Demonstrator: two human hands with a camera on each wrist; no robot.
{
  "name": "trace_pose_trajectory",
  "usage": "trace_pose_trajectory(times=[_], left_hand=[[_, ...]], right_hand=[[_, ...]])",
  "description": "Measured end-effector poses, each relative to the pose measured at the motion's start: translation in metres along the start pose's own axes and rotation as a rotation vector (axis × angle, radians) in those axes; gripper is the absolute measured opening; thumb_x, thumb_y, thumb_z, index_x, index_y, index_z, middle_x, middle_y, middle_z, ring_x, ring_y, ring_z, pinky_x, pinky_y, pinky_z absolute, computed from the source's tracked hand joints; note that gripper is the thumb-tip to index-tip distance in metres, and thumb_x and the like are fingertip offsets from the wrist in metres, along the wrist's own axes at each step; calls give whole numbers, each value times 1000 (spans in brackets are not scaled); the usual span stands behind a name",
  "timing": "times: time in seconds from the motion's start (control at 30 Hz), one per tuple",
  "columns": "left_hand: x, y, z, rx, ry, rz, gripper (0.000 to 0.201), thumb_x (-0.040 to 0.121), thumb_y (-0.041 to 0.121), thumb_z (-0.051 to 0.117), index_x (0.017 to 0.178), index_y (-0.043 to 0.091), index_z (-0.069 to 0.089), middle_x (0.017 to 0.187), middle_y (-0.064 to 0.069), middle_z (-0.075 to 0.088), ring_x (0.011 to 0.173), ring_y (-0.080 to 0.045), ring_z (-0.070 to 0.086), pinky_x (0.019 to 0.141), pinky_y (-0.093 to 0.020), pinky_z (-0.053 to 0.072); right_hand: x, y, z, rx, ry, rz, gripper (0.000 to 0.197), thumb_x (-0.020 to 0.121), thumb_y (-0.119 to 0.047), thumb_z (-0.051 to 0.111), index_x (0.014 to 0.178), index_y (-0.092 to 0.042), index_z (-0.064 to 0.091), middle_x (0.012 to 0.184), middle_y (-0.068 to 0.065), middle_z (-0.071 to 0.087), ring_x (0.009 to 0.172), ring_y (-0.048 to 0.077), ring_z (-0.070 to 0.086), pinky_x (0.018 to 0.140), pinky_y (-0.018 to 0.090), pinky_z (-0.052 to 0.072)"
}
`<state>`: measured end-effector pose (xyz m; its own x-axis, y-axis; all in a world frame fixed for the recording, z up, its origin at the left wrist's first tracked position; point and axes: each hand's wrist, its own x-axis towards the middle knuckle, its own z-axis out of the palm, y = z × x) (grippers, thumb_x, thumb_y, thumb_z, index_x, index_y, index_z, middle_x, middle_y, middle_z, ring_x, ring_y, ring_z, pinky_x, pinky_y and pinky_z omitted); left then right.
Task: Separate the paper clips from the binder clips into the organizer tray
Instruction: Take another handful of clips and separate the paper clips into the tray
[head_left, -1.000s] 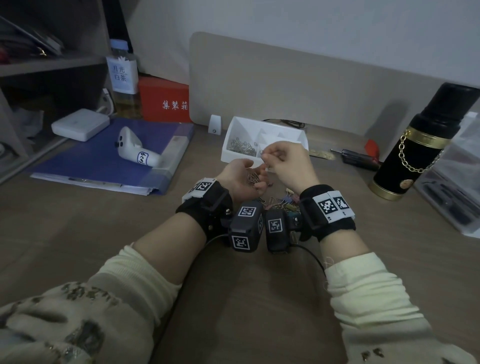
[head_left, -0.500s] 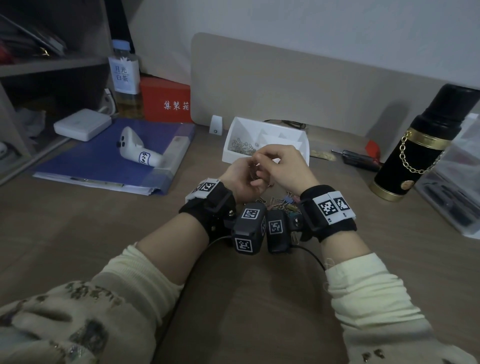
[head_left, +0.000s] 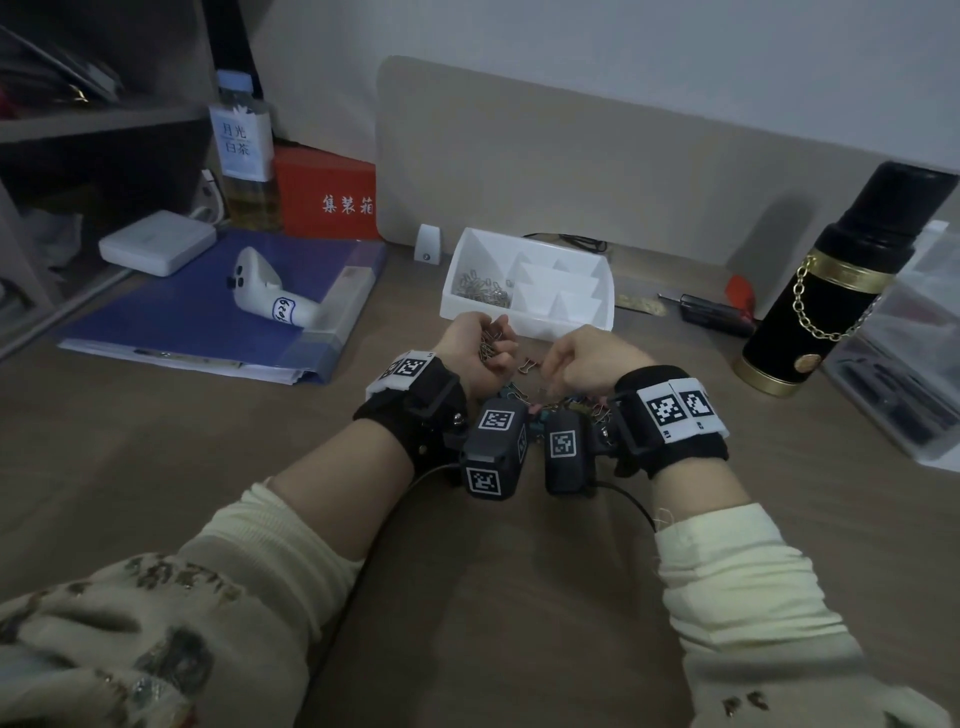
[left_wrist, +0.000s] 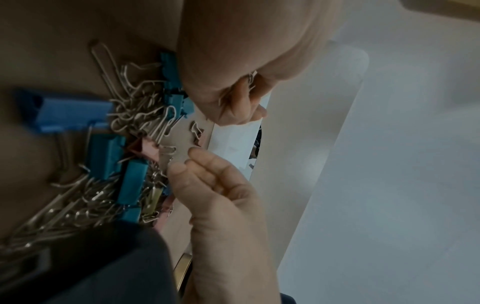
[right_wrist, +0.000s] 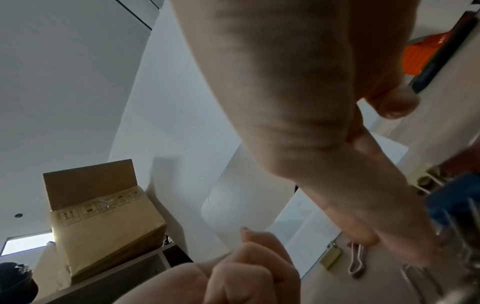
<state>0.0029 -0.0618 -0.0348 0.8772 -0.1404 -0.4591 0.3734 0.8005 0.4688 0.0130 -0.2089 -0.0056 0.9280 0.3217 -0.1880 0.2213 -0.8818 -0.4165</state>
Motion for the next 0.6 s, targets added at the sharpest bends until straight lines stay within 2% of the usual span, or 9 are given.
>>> trace_pose_trajectory(times=[0.1, 0.23, 0.43, 0.53, 0.6], left_hand=[[-1, 0, 0, 19, 6, 4, 31, 96, 17, 34, 70, 14, 49, 55, 3, 46, 26, -8, 28, 30, -13, 13], [-1, 0, 0, 14, 7, 0, 32, 97, 19, 34, 70, 14, 50, 49, 2, 47, 26, -8, 28, 30, -13, 13], [-2, 0, 0, 1, 11, -1, 32, 97, 19, 34, 70, 13, 51, 56, 2, 46, 26, -9, 28, 30, -12, 14], [-3, 0, 1, -3, 5, -4, 32, 97, 19, 34, 70, 13, 50, 59, 3, 45, 27, -8, 28, 31, -12, 14], [-3, 1, 0, -8, 3, -5, 32, 97, 19, 34, 70, 13, 50, 60, 4, 45, 26, -8, 28, 32, -12, 13]], right_hand=[[2, 1, 4, -45, 6, 19, 16, 75, -8, 74, 89, -16, 71, 98, 1, 68, 92, 18, 61, 75, 26, 46], [5, 2, 10, -22, 33, 25, 11, 77, -6, 68, 77, -16, 71, 97, 5, 70, 91, 19, 62, 75, 25, 48], [6, 1, 12, -148, 11, 8, 11, 81, -7, 58, 81, -11, 69, 93, 9, 68, 85, 22, 60, 70, 26, 46], [5, -1, 11, -127, 78, -4, 14, 85, -9, 51, 82, -15, 63, 96, 8, 66, 86, 24, 61, 72, 27, 48], [3, -4, 9, -31, 151, -13, 19, 85, -3, 46, 81, -15, 60, 94, 7, 64, 75, 22, 61, 63, 27, 48]])
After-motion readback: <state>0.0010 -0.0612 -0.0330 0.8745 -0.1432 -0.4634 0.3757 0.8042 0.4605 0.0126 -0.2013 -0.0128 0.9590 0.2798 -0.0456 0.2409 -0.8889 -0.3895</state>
